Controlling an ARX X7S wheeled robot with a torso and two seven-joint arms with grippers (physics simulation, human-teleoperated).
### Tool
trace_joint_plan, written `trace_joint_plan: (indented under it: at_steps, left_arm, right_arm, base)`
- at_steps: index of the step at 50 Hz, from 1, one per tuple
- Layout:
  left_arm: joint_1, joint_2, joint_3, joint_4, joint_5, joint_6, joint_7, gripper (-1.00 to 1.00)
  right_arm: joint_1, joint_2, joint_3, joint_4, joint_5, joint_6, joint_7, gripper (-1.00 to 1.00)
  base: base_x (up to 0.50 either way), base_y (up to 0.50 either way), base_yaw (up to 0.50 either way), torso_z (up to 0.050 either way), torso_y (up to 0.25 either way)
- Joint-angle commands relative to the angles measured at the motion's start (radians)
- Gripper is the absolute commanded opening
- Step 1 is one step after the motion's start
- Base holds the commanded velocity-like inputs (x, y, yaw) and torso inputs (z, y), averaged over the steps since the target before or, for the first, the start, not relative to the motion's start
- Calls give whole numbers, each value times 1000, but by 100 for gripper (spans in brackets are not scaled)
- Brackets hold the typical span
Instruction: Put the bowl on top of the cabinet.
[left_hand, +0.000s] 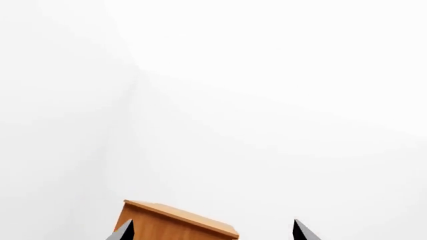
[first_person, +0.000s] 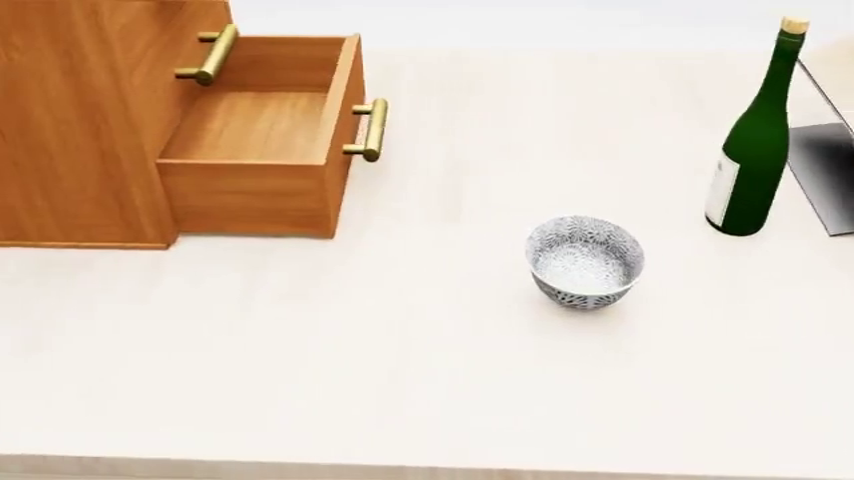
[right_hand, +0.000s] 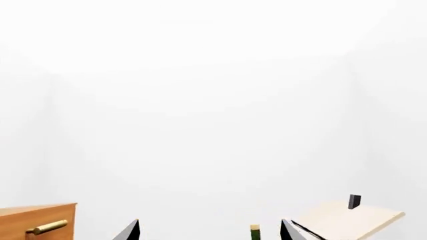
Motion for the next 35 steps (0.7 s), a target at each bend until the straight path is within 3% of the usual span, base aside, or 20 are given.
trace_joint_plan:
  at_steps: [1,30,35]
  left_arm:
    - [4,2,9,-3,3,8,8,100]
    - [8,-5,18,-6,-1,14,9,100]
    - [8,-8,19,-4,-3,14,9,100]
  right_arm:
    - [-4,-4,-21,2,-24,-9,-16,100]
    - [-3,0,-48,2,-57,-14,-15,100]
    - [1,-2,-44,4,-47,-14,-9,100]
  base:
    - [0,500,0,0,0]
    - [0,500,0,0,0]
    - [0,147,0,0,0]
